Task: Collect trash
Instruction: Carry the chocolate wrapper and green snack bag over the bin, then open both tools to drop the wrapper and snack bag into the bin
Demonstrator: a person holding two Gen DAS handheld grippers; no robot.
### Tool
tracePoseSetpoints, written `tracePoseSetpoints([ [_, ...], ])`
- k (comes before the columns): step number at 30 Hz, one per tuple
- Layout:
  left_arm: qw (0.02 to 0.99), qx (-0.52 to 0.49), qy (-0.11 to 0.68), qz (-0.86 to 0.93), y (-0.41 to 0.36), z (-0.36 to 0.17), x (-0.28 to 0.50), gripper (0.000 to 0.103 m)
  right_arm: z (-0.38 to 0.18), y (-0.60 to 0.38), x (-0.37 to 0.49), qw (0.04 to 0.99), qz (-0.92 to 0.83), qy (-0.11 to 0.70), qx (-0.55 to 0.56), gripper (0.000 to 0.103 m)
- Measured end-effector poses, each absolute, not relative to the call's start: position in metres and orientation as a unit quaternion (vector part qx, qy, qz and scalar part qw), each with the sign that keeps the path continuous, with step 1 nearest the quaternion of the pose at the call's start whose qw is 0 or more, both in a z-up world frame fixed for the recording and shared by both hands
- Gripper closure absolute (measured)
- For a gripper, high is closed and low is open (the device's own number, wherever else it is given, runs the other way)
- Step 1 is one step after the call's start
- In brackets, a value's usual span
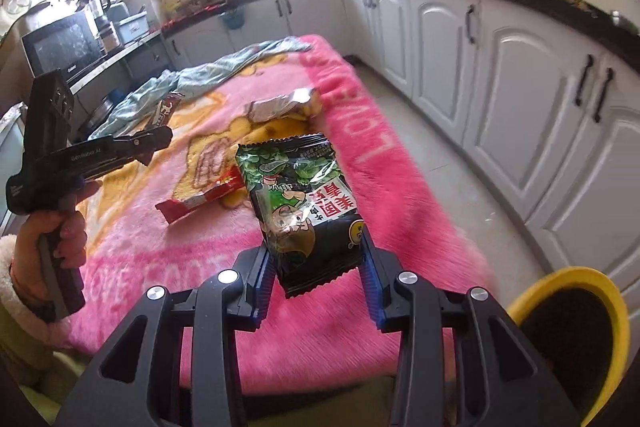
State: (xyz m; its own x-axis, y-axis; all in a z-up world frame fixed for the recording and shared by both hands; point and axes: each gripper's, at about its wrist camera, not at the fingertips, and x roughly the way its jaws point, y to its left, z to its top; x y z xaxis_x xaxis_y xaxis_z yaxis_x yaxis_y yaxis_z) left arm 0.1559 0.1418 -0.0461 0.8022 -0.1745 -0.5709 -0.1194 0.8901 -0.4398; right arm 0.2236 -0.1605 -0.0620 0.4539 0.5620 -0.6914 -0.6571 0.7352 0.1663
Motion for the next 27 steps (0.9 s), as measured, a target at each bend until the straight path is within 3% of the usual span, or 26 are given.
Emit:
tracePoseSetpoints([
  [13, 0.919, -0.176, 0.326, -0.132, 0.025, -0.027, 0.182, 0.097, -0.045, -0.275, 0.205, 0.898, 0.263, 0.353, -0.016, 0.067],
  [27, 0.874, -0.083, 0.402, -0.262, -0.145, -0.071, 0.228, 0.097, -0.103, -0.391, 0.206, 0.901, 0.128, 0.412, 0.046, 0.065],
])
